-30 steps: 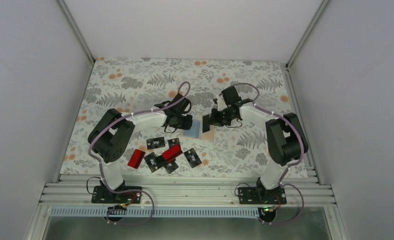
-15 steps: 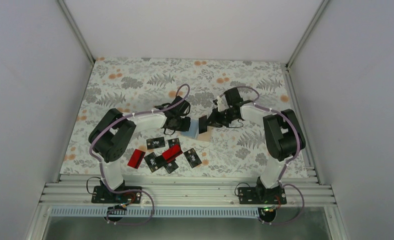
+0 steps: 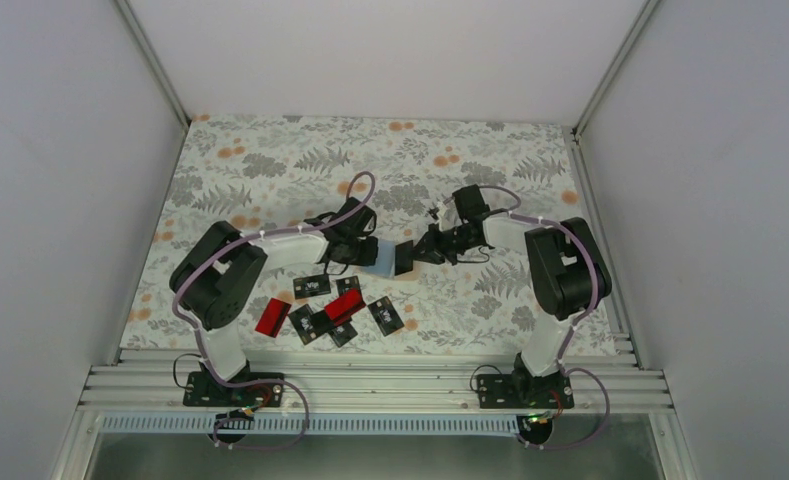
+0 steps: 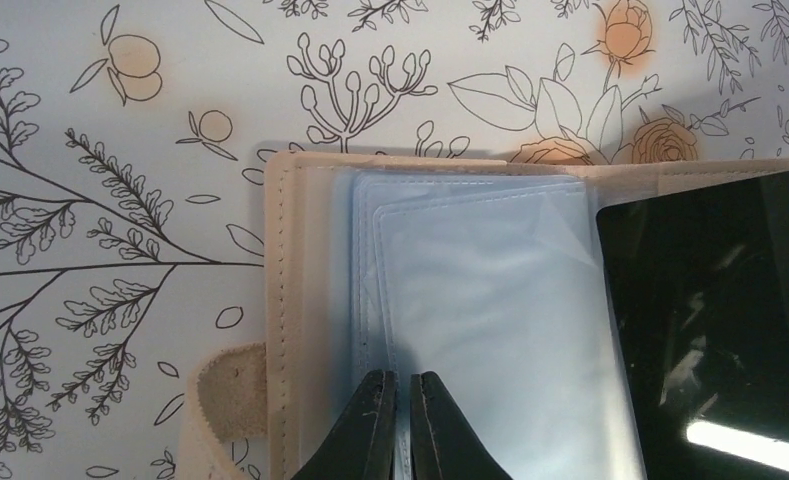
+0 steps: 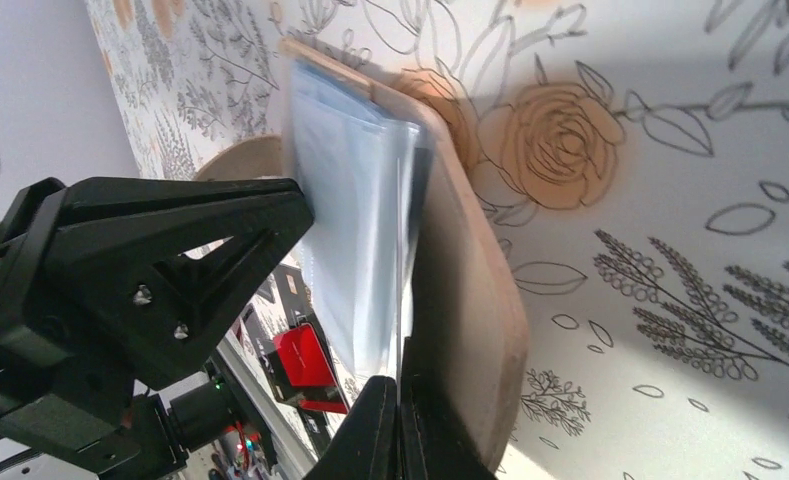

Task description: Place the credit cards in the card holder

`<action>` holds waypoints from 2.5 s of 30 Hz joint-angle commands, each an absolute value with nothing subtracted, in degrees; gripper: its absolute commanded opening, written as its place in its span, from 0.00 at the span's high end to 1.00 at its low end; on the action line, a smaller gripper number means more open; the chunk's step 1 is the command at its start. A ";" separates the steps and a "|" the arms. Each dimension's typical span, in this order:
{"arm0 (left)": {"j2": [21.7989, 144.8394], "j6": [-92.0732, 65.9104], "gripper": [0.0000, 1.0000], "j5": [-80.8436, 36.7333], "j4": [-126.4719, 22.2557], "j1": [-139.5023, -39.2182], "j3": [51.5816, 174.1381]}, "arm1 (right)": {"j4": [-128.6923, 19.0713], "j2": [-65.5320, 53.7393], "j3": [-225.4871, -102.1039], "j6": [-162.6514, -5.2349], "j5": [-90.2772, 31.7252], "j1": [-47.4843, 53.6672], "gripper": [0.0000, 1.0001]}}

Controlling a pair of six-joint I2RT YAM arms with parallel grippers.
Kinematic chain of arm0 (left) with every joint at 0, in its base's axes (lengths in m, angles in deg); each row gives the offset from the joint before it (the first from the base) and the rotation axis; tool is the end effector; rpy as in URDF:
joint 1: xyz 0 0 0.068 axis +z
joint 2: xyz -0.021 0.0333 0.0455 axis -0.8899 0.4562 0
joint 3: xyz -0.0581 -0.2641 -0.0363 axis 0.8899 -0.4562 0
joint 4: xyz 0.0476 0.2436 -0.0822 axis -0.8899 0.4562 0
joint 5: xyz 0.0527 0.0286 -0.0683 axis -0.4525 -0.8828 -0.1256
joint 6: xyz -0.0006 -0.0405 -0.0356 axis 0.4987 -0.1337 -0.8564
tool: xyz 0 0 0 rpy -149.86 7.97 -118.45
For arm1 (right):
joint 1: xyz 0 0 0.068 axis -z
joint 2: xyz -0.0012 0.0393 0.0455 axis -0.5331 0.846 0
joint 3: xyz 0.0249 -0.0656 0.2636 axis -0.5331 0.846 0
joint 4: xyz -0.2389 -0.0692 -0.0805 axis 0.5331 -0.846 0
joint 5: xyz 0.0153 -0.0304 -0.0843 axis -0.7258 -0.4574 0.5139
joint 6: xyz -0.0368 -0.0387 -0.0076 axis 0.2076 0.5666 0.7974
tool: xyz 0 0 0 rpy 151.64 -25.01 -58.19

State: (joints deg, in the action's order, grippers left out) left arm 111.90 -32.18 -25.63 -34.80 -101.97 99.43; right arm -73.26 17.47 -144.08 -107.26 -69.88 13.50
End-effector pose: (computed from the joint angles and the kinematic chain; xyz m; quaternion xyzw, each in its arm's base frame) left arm 0.2721 -0.2249 0.1427 0.0814 0.9628 -0.1782 0.1863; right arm 0.3042 0.1312 0.1350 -0.0100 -0.8987 -0.4383 0.0042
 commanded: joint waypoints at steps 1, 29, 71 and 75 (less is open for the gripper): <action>111.54 -33.13 0.94 -25.87 -32.91 -102.20 96.92 | -71.32 18.57 -142.65 -111.07 -70.27 13.83 0.96; 110.91 -33.01 0.97 -25.13 -33.94 -102.15 95.16 | -67.96 19.63 -144.62 -111.90 -74.40 13.33 0.96; 108.75 -33.87 0.98 -24.52 -34.11 -102.10 92.86 | -53.97 19.37 -137.02 -126.50 -68.72 7.63 0.96; 108.25 -33.85 0.98 -24.54 -34.05 -102.15 92.40 | -52.51 19.42 -136.61 -128.30 -67.66 7.37 0.96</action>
